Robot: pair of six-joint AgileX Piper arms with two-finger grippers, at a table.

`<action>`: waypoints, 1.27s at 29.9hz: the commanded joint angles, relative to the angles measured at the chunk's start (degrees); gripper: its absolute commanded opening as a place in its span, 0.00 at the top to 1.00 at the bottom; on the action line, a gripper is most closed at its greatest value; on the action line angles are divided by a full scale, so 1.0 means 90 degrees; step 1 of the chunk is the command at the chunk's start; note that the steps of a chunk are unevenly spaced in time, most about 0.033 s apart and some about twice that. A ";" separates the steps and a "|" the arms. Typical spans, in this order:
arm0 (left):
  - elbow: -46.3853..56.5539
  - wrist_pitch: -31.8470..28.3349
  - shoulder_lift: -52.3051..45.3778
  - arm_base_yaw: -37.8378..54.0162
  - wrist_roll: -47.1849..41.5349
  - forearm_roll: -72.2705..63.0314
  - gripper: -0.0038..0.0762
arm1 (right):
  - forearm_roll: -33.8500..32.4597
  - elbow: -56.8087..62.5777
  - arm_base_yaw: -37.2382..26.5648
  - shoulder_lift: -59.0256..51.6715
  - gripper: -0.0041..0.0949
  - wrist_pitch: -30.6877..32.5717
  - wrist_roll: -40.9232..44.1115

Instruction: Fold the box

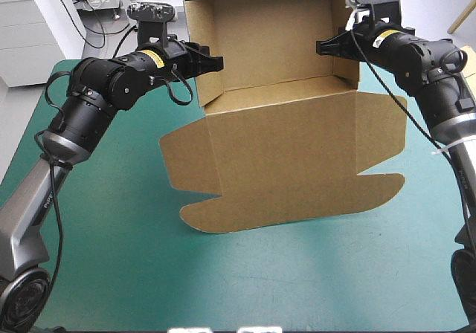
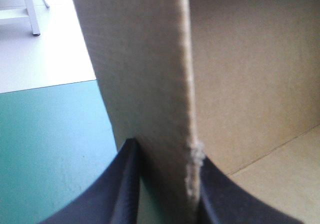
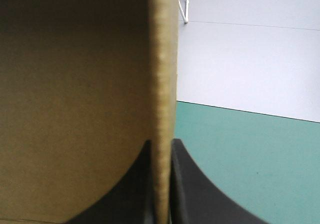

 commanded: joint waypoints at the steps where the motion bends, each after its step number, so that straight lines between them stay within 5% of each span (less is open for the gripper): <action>1: -0.0225 -0.0642 -0.0173 -0.0104 0.0012 -0.0471 0.91 | 0.0969 -0.0214 0.0094 -0.0263 0.97 -0.0418 0.0045; 17: -0.0249 0.0842 0.0483 0.0027 0.0119 -0.0186 0.96 | 0.0926 -0.0214 0.0094 0.0079 0.97 0.1556 -0.0056; 27: -0.0249 0.2688 0.1118 0.0676 0.0460 -0.0752 0.96 | 0.1073 -0.0214 0.0094 0.0961 0.97 0.2709 -0.0048; 38: -0.0249 0.2806 0.1953 0.0664 0.0469 -0.1369 0.96 | 0.1060 -0.0214 0.0094 0.1831 0.97 0.3105 -0.0001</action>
